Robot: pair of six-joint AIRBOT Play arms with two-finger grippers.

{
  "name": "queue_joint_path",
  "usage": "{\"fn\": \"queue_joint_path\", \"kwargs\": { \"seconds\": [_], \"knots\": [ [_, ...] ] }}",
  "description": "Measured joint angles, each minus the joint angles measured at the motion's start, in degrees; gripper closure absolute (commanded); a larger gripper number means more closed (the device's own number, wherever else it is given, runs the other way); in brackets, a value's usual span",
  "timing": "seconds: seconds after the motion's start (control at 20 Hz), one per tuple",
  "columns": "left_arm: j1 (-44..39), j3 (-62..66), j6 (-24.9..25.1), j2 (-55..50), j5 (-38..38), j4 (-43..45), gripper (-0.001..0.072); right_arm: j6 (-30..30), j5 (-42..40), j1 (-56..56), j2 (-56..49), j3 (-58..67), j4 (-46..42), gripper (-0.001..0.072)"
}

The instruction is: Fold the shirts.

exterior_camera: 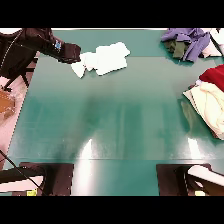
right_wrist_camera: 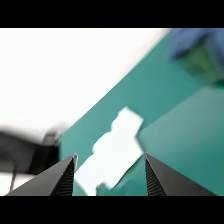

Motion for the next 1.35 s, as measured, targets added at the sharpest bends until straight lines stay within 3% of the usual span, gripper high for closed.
{"fn": "queue_joint_path", "kwargs": {
  "seconds": [0.15, 0.25, 0.4, 0.55, 1.35],
  "knots": [
    [0.0, 0.0, 0.0, 0.0, -0.6, -0.3, 0.0682, -9.0, -5.8, 29.3, 3.5, -6.7, 0.3, 0.0292],
    [0.0, 0.0, 0.0, 0.0, -0.7, -0.3, 0.0682, -15.1, -9.0, 46.4, 4.5, -11.2, -1.5, 0.0684],
    [0.0, 0.0, 0.0, 0.0, -0.9, -0.5, 0.0682, -20.1, -14.5, 61.9, 5.2, -16.5, -4.9, 0.0685],
    [0.0, 0.0, 0.0, 0.0, -1.0, -0.5, 0.0682, -22.4, -17.5, 68.0, 5.8, -19.1, -5.9, 0.0683],
    [0.0, 0.0, 0.1, 0.0, -1.0, -0.5, 0.0682, -25.9, -19.4, 71.6, 6.8, -20.7, -5.6, 0.0684]
  ]
}}
